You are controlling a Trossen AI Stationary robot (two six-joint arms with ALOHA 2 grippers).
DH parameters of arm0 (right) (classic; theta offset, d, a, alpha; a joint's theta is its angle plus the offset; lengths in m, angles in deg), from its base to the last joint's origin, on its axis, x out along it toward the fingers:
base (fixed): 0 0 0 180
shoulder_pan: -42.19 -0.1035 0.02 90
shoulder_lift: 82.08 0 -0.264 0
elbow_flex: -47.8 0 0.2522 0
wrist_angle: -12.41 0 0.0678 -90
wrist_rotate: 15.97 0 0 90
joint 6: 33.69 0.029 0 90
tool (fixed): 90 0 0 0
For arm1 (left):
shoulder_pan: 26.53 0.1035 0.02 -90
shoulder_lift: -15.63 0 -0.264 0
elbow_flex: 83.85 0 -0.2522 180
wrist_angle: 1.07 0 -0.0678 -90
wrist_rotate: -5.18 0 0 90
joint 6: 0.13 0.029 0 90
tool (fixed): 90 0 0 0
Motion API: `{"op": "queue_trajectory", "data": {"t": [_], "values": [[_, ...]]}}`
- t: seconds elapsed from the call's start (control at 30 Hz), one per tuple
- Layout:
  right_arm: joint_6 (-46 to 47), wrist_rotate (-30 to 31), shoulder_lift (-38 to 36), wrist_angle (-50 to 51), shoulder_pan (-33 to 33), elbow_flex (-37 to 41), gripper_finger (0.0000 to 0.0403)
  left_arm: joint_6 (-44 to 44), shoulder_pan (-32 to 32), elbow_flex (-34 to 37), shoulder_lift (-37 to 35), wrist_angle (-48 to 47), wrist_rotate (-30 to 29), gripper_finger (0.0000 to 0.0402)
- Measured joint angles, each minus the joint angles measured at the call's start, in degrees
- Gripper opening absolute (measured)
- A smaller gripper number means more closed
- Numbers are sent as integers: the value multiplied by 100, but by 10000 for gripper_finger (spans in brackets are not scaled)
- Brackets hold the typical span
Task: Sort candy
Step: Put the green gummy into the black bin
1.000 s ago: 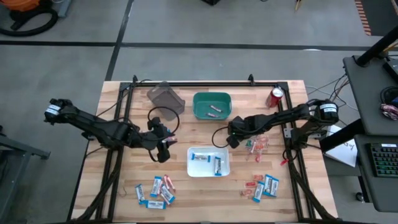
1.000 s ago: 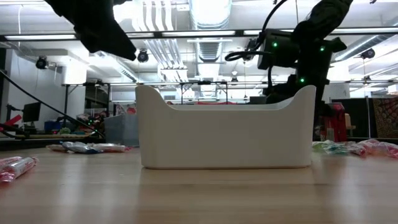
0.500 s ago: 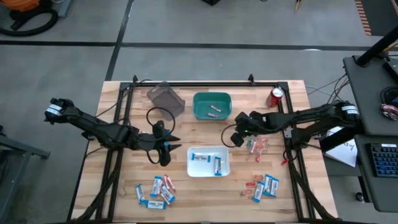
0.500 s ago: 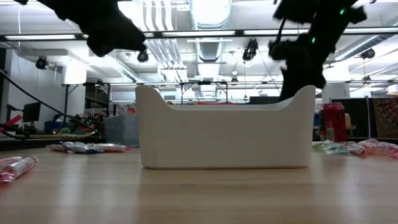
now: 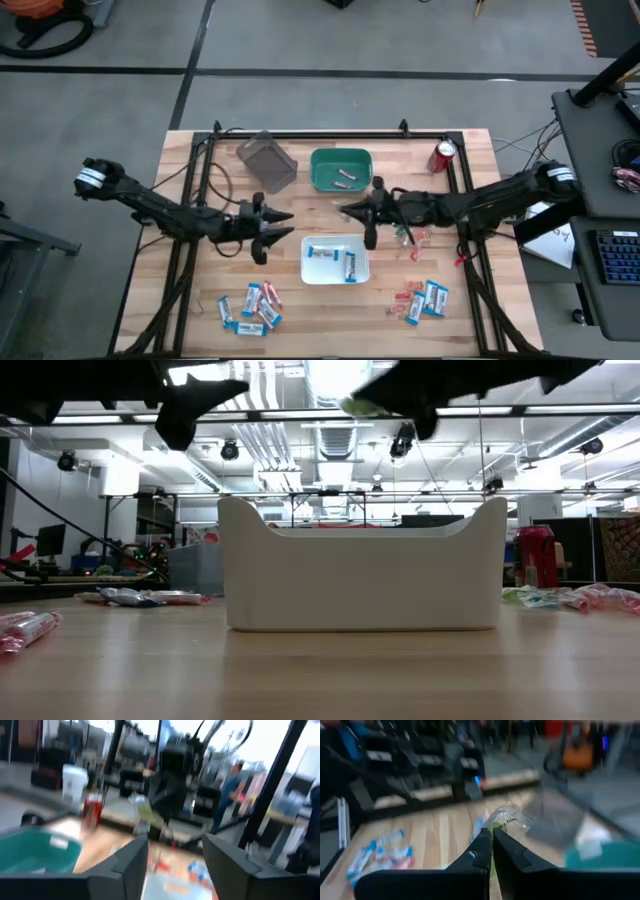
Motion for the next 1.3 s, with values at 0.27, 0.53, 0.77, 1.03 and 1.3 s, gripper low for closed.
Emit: {"op": "queue_trajectory", "data": {"t": [0.27, 0.53, 0.77, 1.03, 1.3], "values": [[-1389, -388, 1493, -2395, -9, -248, 8, 484, 75, -30, 869, 1465, -63, 214], [-1883, -401, 2115, -2754, -120, -620, 8, 782, 98, -315, 1395, 1526, -880, 215], [-1918, -394, 2147, -2662, -149, -686, 8, 897, 118, -616, 1732, 1569, -951, 214], [-1902, -381, 2143, -2511, -157, -686, 8, 1033, 109, -718, 1843, 1531, -877, 147], [-1896, -377, 2141, -2469, -159, -686, 9, 1060, 111, -703, 1840, 1506, -861, 9]]}}
